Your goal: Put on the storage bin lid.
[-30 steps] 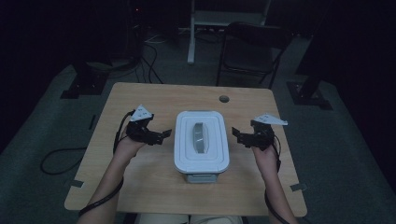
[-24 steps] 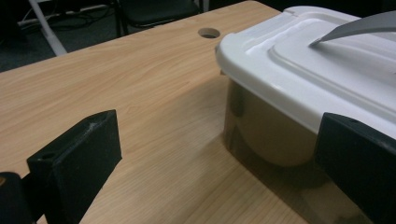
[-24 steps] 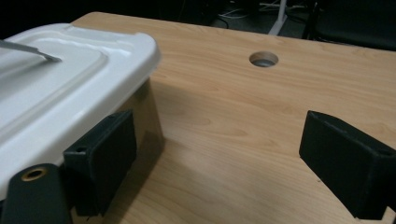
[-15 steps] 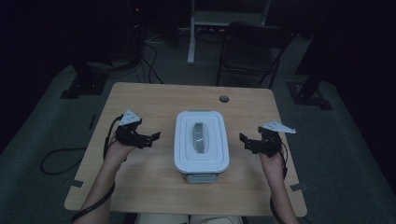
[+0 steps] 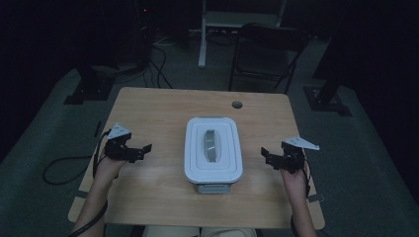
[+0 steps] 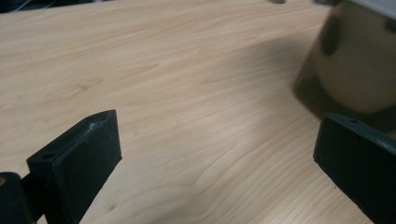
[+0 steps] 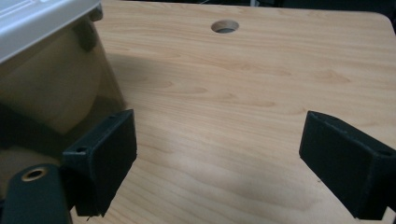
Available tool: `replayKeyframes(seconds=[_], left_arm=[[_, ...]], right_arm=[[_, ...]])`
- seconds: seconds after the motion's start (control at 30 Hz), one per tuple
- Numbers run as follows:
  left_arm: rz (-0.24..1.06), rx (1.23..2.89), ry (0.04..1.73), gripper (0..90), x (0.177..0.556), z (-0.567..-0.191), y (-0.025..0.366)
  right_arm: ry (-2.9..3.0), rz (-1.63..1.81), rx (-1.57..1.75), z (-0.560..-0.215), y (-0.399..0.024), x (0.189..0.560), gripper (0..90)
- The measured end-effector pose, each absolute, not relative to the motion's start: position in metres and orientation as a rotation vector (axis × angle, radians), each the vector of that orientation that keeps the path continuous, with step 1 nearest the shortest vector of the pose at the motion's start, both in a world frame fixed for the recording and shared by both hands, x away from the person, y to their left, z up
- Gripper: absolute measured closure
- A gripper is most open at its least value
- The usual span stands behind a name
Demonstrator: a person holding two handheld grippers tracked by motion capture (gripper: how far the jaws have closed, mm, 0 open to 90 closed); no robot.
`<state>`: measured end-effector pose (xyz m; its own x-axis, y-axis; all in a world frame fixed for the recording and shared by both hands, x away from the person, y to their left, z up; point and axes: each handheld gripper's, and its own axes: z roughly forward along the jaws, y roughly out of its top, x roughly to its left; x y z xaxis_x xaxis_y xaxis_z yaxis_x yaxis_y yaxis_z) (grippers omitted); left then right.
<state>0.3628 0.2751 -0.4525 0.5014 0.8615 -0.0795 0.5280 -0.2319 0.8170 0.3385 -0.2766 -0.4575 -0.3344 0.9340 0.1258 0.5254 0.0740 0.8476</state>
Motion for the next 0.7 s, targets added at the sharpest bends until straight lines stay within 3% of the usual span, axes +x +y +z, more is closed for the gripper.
replayKeyframes(seconds=[0.7], left_arm=[[0.533, 1.883, 1.299, 1.6, 0.329, -0.481, 0.320]], right_arm=[[1.802, 1.024, 1.569, -0.492, -0.314, 0.313, 11.0]])
